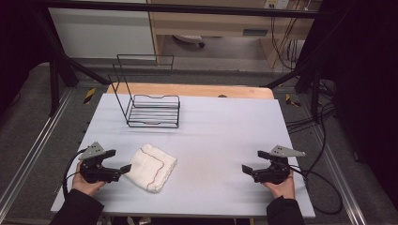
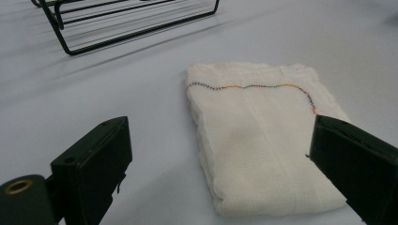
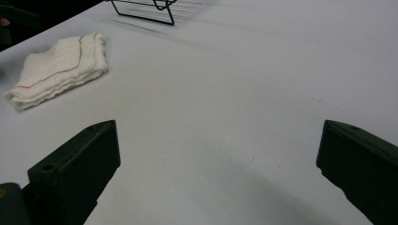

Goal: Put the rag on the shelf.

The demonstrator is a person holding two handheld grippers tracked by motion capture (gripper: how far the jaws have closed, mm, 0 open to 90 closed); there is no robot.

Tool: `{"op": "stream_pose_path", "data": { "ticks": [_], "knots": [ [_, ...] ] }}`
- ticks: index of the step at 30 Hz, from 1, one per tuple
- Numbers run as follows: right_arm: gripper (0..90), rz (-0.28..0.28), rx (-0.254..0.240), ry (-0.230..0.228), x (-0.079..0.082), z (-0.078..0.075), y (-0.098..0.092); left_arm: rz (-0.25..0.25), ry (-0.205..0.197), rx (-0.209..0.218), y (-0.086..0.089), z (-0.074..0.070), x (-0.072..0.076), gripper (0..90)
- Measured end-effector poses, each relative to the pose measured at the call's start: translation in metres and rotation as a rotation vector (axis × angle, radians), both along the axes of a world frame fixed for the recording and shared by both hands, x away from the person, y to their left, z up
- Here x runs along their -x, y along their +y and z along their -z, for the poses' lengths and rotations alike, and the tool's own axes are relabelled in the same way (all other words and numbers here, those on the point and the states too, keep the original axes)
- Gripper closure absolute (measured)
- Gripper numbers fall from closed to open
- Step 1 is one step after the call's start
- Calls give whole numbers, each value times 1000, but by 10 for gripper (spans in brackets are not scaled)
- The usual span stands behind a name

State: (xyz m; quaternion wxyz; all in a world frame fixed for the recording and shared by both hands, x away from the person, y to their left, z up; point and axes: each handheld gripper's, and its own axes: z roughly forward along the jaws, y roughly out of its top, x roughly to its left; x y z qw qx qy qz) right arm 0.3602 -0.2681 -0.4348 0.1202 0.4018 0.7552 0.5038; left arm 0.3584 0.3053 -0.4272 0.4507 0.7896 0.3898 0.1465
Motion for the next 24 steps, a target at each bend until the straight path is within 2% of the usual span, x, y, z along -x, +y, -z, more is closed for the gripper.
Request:
{"op": "stream_pose_path", "data": {
  "ticks": [4, 10, 12, 14, 15, 20, 21, 24],
  "knots": [
    [4, 5, 3, 1, 0, 0, -1, -12, 8, -15, -1, 0, 0, 74],
    [5, 9, 0, 2, 1, 0, -1, -25, 53, -36, -3, 1, 2, 114],
    [5, 6, 5, 2, 1, 0, 0, -28, 65, -57, -3, 2, 4, 127],
    [5, 7, 18, 8, 0, -1, 3, -33, 73, -73, -3, 2, 6, 179],
    [5, 7, 18, 8, 0, -1, 3, -37, 79, -74, -3, 3, 7, 179],
    [5, -5, 23, 6, 0, -2, 11, -59, 111, -81, -1, 4, 11, 337],
    [5, -5, 23, 6, 0, -2, 11, -64, 119, -75, -1, 5, 11, 337],
    [5, -15, 47, 14, -1, -2, 18, -76, 135, -76, -2, 6, 11, 412]
  ]
}}
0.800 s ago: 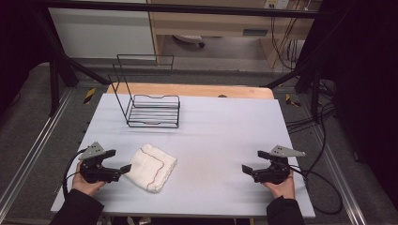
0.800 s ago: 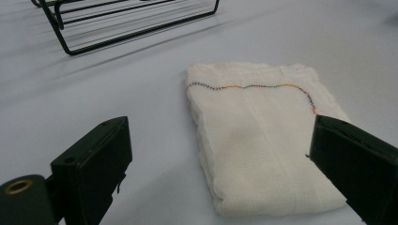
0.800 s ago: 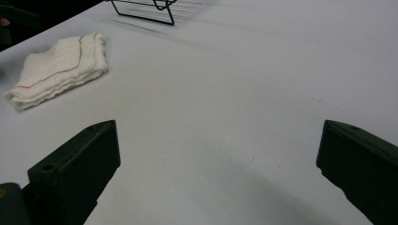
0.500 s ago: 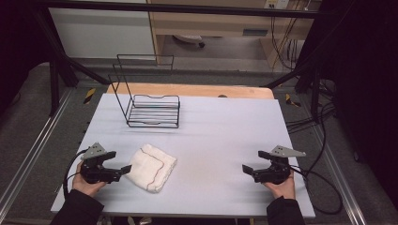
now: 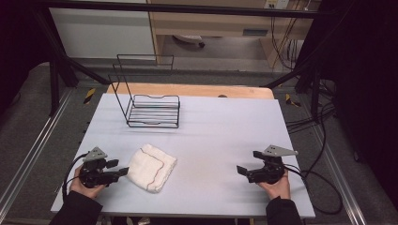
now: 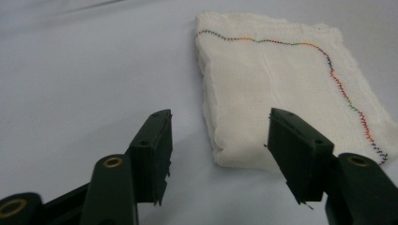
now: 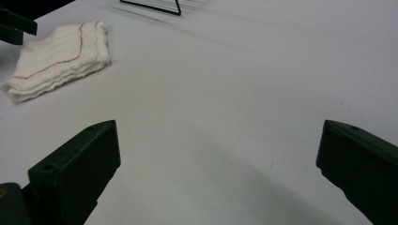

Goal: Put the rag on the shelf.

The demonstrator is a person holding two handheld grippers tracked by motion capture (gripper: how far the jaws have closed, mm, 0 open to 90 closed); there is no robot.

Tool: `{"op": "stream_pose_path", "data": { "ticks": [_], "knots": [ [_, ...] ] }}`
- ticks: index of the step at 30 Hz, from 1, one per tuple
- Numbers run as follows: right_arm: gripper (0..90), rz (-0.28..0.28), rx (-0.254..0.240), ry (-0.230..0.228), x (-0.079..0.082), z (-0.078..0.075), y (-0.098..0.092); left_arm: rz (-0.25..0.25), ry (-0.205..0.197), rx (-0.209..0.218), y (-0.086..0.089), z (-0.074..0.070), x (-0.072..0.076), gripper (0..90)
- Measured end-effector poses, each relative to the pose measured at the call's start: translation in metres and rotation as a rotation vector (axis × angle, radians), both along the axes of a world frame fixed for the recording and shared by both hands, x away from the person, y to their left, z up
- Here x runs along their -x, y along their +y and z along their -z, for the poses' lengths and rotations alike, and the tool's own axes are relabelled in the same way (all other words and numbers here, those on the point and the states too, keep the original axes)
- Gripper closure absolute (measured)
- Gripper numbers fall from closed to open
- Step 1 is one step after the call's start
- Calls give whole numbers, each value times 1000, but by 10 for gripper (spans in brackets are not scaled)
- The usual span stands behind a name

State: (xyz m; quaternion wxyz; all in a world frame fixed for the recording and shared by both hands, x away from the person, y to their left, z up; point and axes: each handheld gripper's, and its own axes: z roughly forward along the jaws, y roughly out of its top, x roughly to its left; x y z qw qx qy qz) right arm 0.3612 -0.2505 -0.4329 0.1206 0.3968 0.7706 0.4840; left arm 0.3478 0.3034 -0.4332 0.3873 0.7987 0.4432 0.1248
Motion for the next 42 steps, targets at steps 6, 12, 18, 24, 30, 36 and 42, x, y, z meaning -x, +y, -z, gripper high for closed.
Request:
{"op": "stream_pose_path", "data": {
  "ticks": [6, 12, 18, 24, 30, 36, 42],
  "knots": [
    [10, -18, 1, 10, -2, -1, 16, -20, 38, 0, -7, 6, -3, 512],
    [13, -58, 27, 9, -7, -4, 45, -36, 67, -3, -11, 10, -5, 590],
    [24, -88, 37, 7, -11, -8, 70, -43, 96, 11, -12, 11, -5, 668],
    [57, -124, 48, 8, -17, -12, 110, -62, 110, 11, -15, 12, -3, 708],
    [67, -168, 79, 8, -24, -11, 146, -65, 113, 4, -16, 11, -2, 733],
    [110, -187, 106, 17, -34, -5, 183, -65, 120, 10, -16, 12, -2, 760],
    [244, -198, 113, 46, -46, 2, 211, -62, 119, 4, -17, 11, -2, 782]
  ]
}}
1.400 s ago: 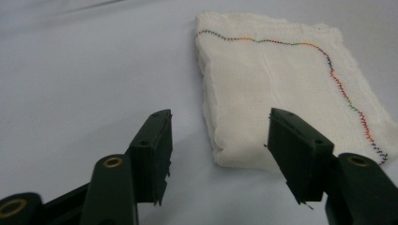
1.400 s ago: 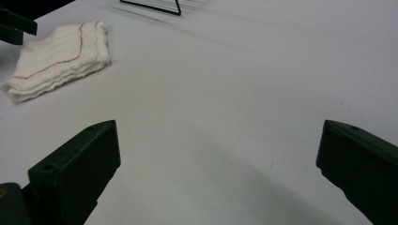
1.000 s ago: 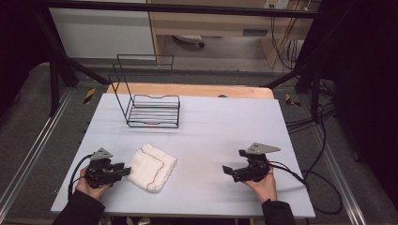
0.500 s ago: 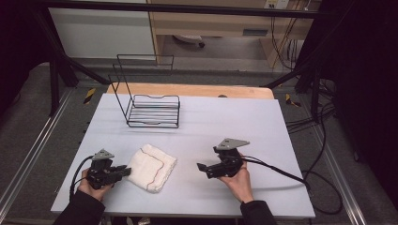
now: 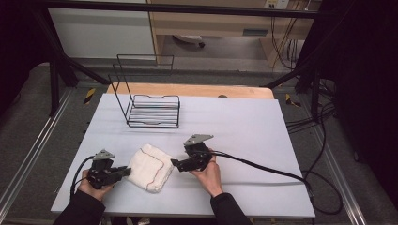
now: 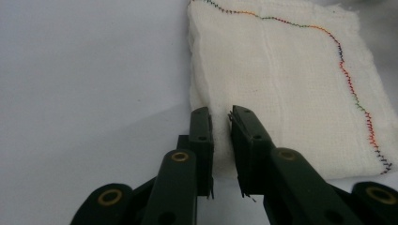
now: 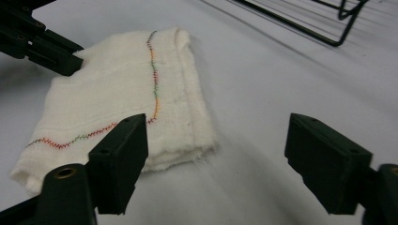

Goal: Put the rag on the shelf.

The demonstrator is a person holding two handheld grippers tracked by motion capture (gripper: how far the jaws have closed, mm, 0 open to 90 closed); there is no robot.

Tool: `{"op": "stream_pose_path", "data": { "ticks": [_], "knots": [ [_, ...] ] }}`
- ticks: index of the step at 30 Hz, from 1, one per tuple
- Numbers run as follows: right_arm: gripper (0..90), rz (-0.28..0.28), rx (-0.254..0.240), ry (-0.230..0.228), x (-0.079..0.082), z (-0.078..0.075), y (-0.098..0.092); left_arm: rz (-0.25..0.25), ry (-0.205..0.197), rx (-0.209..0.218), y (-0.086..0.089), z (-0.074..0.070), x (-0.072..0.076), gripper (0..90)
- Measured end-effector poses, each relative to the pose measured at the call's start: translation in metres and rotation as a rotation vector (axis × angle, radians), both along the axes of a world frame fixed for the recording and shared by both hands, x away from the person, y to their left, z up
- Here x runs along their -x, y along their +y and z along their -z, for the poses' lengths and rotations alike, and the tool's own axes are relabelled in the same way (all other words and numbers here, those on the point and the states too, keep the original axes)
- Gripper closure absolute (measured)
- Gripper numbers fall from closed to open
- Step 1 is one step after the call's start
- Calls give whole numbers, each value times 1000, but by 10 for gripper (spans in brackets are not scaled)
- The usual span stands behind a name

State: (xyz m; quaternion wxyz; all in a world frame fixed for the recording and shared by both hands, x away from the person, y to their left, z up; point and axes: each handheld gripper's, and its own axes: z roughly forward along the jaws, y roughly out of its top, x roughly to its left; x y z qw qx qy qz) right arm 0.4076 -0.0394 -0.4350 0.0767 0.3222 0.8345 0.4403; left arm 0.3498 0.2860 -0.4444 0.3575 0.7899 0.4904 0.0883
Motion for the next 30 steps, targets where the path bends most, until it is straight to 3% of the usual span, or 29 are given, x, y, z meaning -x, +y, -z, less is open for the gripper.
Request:
{"op": "stream_pose_path", "data": {
  "ticks": [6, 11, 15, 21, 22, 24, 30],
  "knots": [
    [325, -16, 34, 24, -7, 9, 18, 2, 2, 2, 0, 0, 0, 787],
    [449, -44, 69, 51, -12, 18, 31, 6, -5, -5, 0, 0, 0, 792],
    [541, -69, 71, 66, -12, 18, 33, 7, -6, -6, 0, -1, 0, 794],
    [600, -71, 67, 97, -12, 18, 33, 8, -7, -12, -1, -1, 0, 802],
    [682, -76, 57, 124, -12, 17, 33, 8, -5, -10, -1, -2, 0, 806],
    [748, -79, 38, 157, -12, 17, 34, 6, -6, -11, -1, -2, 0, 809],
    [796, -72, 37, 160, -10, 14, 33, 6, -11, -17, -1, -4, 0, 817]
  ]
}}
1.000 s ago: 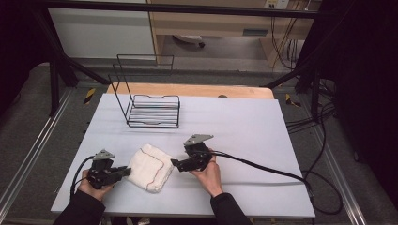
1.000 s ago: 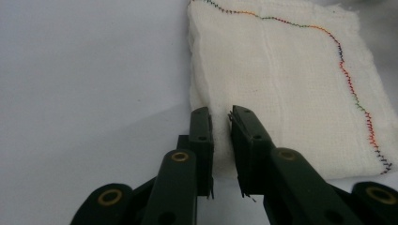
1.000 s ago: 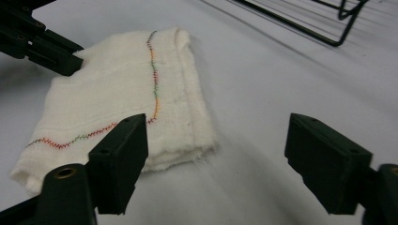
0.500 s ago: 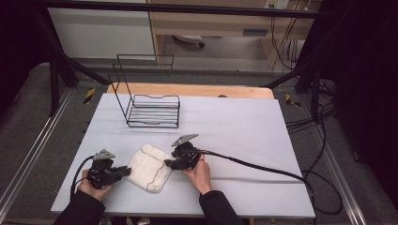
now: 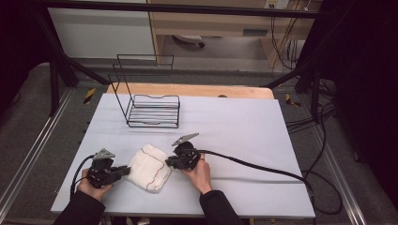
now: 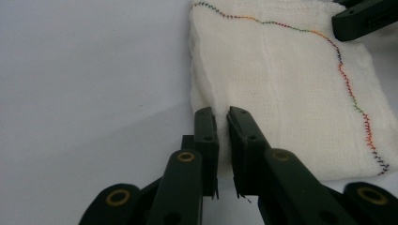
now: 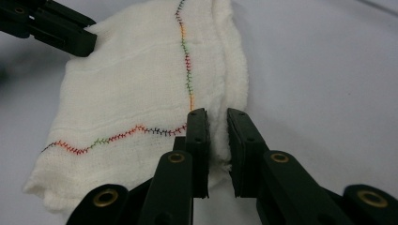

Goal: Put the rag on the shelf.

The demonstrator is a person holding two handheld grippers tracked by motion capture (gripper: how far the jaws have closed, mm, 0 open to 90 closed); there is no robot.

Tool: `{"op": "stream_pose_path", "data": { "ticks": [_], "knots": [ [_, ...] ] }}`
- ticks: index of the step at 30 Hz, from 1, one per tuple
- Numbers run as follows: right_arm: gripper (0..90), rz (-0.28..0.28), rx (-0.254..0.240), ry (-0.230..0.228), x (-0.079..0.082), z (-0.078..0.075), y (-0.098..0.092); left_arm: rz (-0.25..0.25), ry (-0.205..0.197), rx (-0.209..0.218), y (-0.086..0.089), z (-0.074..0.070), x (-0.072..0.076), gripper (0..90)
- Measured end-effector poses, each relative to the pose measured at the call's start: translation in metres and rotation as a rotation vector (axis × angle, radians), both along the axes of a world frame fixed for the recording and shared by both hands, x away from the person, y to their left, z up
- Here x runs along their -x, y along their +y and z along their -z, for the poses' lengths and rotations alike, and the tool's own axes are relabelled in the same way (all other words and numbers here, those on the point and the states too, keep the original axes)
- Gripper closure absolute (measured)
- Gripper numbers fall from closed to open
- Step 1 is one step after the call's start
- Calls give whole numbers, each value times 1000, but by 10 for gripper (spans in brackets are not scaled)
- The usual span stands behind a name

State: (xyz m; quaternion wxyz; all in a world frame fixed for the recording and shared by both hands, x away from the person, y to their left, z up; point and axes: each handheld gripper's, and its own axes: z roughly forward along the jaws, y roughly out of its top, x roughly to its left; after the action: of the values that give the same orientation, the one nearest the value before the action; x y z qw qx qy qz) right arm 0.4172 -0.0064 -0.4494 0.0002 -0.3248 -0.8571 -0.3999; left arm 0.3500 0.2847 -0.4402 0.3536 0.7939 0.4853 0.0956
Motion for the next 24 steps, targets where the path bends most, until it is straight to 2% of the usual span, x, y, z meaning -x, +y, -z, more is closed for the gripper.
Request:
{"op": "stream_pose_path", "data": {
  "ticks": [4, 8, 12, 17, 22, 24],
  "knots": [
    [798, 7, 8, -22, 5, -3, -1, -7, -15, 3, 0, -3, -4, 820],
    [797, 23, 27, -48, 13, -7, -3, -18, -31, 7, -3, -4, -14, 821],
    [794, 67, 23, -61, 28, -10, -9, -18, -36, 0, -10, -4, -26, 822],
    [789, 108, 20, -64, 39, -9, -14, -25, -49, 14, -21, -2, -44, 822],
    [785, 139, -10, -67, 49, -3, -19, -35, -65, 27, -29, -1, -54, 823],
    [782, 151, -1, -73, 52, 0, -19, -43, -60, 33, -29, 1, -56, 820]
  ]
}}
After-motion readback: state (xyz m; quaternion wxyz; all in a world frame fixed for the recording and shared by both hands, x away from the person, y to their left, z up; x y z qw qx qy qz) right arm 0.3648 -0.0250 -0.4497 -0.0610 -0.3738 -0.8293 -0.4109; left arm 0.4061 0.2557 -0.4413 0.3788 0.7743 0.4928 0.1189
